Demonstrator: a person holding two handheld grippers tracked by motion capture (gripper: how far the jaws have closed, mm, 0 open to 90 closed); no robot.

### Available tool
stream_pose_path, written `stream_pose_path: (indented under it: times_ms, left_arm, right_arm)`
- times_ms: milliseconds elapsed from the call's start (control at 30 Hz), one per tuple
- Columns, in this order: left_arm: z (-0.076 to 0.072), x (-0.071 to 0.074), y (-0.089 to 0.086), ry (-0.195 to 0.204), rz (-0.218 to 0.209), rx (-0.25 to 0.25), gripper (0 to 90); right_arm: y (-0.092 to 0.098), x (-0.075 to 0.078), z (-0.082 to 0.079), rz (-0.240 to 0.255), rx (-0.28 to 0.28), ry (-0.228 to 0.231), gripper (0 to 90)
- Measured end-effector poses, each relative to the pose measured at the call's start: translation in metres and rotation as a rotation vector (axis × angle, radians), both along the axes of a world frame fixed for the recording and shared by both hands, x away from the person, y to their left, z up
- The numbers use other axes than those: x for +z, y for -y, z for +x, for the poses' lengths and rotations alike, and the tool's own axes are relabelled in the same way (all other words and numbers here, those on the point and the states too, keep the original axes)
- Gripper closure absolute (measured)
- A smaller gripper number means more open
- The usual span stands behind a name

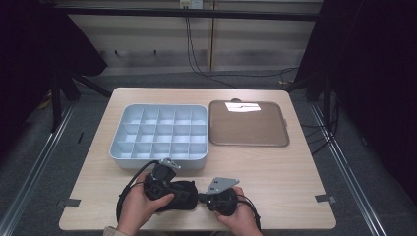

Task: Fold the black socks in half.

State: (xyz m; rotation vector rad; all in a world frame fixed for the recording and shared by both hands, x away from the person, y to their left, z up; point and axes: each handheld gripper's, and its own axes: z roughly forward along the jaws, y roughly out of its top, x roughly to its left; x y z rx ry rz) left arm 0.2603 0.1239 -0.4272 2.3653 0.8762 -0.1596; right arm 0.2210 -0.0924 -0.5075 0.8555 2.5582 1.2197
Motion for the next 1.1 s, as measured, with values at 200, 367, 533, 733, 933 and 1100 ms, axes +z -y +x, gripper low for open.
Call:
stream_pose_path:
  times_ms: [200,367,533,733,933,1100]
  left_arm:
    - [0.003,0.002,-0.018,0.029,0.019,0.046,62.3]
    - [0.003,-0.001,-0.036,0.029,0.031,0.097,60.9]
    - [0.003,-0.006,-0.053,0.031,0.040,0.145,57.8]
    - [0.001,-0.011,-0.068,0.021,0.058,0.183,57.0]
    - [-0.001,-0.016,-0.078,0.010,0.070,0.205,56.2]
    - [-0.002,-0.022,-0.082,-0.009,0.064,0.238,55.0]
  right_arm:
    - [0.000,0.000,0.000,0.000,0.001,0.002,89.1]
    - [0.000,0.000,0.000,-0.001,0.001,0.003,89.1]
    - [0.000,0.000,0.000,0.000,0.000,0.002,89.1]
    - [0.000,0.000,0.000,-0.001,0.001,0.003,89.1]
    - [0.000,0.000,0.000,-0.002,0.001,0.005,89.1]
    - [0.000,0.000,0.000,-0.002,0.001,0.004,89.1]
